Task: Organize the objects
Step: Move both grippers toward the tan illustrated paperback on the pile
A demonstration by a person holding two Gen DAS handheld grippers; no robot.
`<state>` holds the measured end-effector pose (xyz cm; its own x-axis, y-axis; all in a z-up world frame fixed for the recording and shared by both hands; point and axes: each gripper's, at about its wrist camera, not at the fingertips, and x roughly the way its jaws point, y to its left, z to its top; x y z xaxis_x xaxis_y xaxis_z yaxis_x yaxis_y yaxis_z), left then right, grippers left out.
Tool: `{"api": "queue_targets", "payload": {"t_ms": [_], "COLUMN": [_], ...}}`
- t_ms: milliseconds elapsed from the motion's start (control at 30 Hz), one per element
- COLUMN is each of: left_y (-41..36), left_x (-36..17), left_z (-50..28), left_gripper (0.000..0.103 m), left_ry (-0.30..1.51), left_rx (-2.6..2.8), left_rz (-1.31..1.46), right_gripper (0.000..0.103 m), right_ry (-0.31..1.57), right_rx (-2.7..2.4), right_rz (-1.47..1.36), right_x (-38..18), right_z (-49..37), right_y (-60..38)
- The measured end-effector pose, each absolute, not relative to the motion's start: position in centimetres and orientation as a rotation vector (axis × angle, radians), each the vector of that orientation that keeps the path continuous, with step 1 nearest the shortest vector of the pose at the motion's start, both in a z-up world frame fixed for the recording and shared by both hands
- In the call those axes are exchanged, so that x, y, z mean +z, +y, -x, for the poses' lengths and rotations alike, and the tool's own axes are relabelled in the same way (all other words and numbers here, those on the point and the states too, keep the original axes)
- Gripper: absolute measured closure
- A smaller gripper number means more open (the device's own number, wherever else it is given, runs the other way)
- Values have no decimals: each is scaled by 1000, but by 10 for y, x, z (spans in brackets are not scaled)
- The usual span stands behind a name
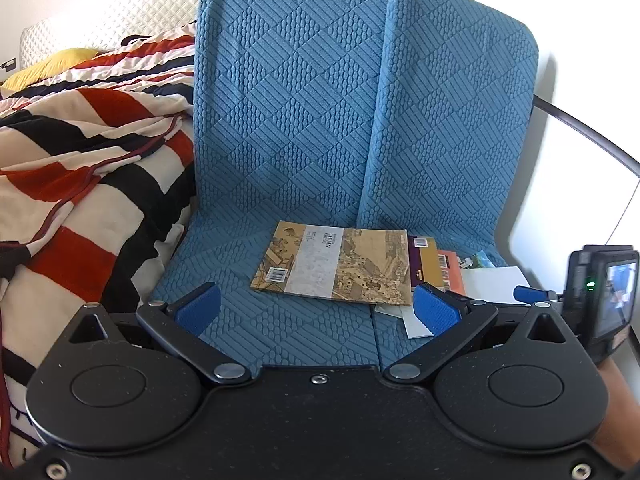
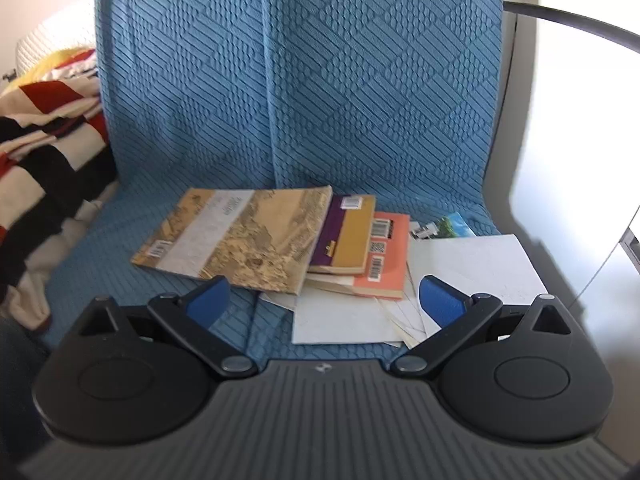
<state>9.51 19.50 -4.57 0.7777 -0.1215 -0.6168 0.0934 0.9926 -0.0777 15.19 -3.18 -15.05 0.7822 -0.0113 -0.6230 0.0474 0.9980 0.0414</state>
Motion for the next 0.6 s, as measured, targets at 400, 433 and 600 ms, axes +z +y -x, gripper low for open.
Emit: {"api": "queue_targets", "payload": {"t_ms": [400, 433, 600], "left_y": [196, 196, 199], "left_x": [-62, -64, -73], "left_z": [-101, -103, -107], "left_gripper": [0, 0, 0], "left_ry": [658, 657, 666], "left_rx": [-99, -98, -98], "left_rz": [70, 68, 77], "right_gripper": [0, 0, 0], "right_ry": [642, 640, 633], "right_rx": [43, 47, 47], "right_rz": [-75, -72, -82], "right_x": [-129, -128, -128], "right_z": [-131, -129, -120], "right_y": [-30, -29, -27]}}
